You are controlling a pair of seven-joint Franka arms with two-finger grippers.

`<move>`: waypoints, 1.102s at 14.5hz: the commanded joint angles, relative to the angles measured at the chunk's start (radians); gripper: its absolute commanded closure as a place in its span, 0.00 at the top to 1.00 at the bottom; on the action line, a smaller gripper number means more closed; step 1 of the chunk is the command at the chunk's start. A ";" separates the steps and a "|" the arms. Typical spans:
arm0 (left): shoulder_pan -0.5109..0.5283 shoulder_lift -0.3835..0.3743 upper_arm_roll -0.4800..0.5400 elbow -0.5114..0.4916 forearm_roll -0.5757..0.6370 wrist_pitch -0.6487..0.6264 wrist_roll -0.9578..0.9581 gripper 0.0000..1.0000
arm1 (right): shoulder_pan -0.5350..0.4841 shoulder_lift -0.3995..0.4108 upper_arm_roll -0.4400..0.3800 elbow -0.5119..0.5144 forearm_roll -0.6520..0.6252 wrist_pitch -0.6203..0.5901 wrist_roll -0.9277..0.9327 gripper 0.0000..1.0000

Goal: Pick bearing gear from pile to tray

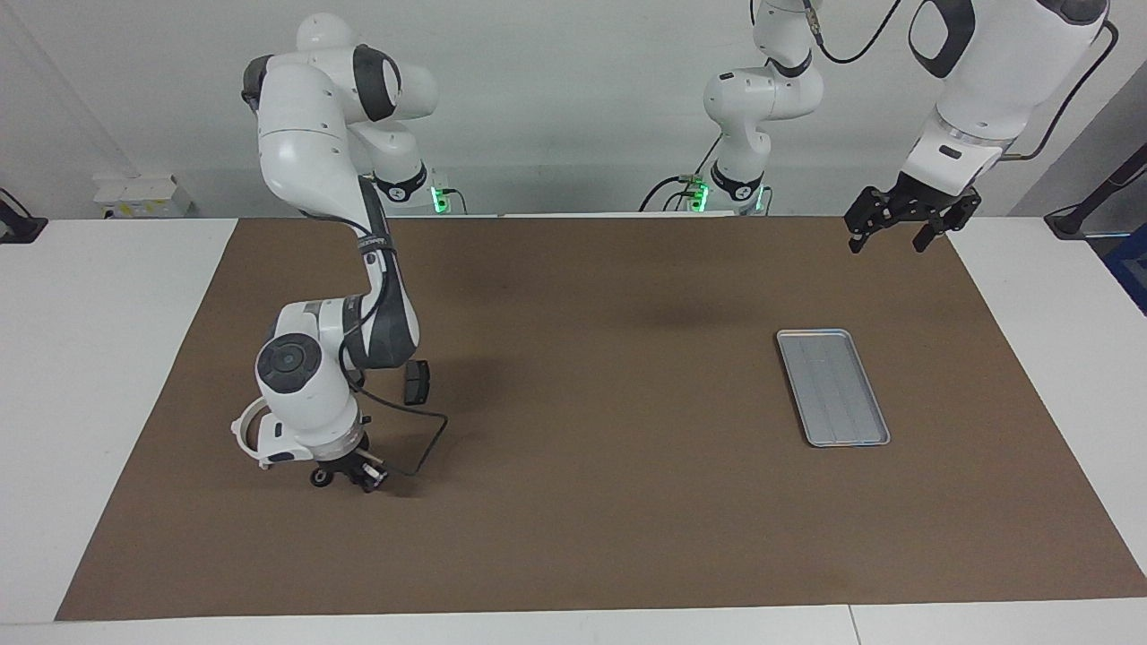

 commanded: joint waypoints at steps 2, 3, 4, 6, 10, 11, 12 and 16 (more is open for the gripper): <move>-0.004 -0.023 0.001 -0.017 -0.011 0.006 -0.002 1.00 | -0.002 -0.007 0.013 0.107 -0.010 -0.189 -0.091 0.00; -0.004 -0.023 0.001 -0.017 -0.011 0.008 -0.002 1.00 | -0.001 -0.035 0.013 0.124 -0.013 -0.236 -0.139 0.00; -0.003 -0.021 0.004 -0.015 -0.007 0.012 0.001 1.00 | 0.001 -0.066 0.013 0.126 -0.020 -0.272 -0.173 0.00; 0.008 -0.021 0.003 -0.017 -0.005 0.046 0.003 1.00 | 0.013 -0.139 0.019 0.124 -0.047 -0.341 -0.224 0.00; 0.011 -0.021 0.006 -0.017 -0.005 0.065 0.011 1.00 | 0.158 -0.263 0.014 0.126 -0.024 -0.487 -0.157 0.00; 0.013 -0.021 0.010 -0.017 -0.005 0.066 -0.002 1.00 | 0.205 -0.291 0.014 0.126 0.011 -0.501 -0.064 0.00; 0.013 -0.021 0.014 -0.015 -0.005 0.066 -0.005 1.00 | 0.249 -0.308 0.016 0.126 0.041 -0.505 0.056 0.00; 0.014 -0.023 0.014 -0.020 -0.003 0.066 -0.005 1.00 | 0.422 -0.310 0.022 0.098 0.115 -0.388 0.552 0.00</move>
